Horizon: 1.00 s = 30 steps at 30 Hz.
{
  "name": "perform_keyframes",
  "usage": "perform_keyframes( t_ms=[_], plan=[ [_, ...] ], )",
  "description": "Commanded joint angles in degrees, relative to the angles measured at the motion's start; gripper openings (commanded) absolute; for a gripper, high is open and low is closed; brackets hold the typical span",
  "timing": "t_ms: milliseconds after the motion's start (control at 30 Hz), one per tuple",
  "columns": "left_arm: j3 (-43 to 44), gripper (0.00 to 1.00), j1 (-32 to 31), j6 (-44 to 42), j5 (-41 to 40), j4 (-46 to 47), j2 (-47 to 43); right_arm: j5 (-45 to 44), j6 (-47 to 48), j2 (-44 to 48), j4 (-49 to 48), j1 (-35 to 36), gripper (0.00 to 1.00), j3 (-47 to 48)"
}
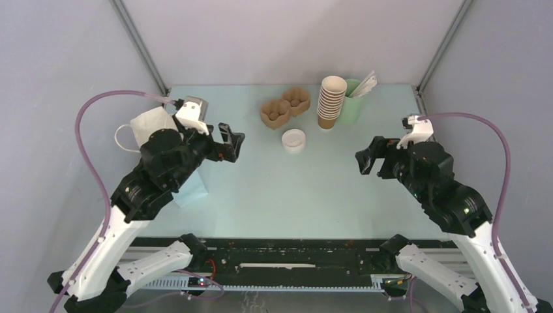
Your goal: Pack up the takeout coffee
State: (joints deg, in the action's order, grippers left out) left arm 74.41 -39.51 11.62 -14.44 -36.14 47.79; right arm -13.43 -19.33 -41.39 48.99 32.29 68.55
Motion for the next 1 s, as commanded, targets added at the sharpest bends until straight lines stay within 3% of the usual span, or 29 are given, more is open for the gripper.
perform_keyframes(
  t_ms=[0,267,533,967],
  plan=[
    [2.33,1.0,-1.96,-3.37,-5.35,1.88,1.98,-5.18,-1.8,-4.44,1.3,0.59,0.99,3.82],
    [-1.02,1.0,-3.26,-6.7,-8.05,6.19,3.64,-6.06,-1.5,-15.62,-3.5,-0.17,0.99,6.28],
    [-6.88,1.0,-3.46,-8.7,-8.62,10.83,2.73,-4.89,-7.55,-30.67,-13.65,-9.18,0.93,11.16],
    [-14.04,1.0,-3.62,-9.71,-9.62,16.32,1.78,-13.6,-12.79,-65.01,-8.27,-14.73,0.66,47.72]
  ],
)
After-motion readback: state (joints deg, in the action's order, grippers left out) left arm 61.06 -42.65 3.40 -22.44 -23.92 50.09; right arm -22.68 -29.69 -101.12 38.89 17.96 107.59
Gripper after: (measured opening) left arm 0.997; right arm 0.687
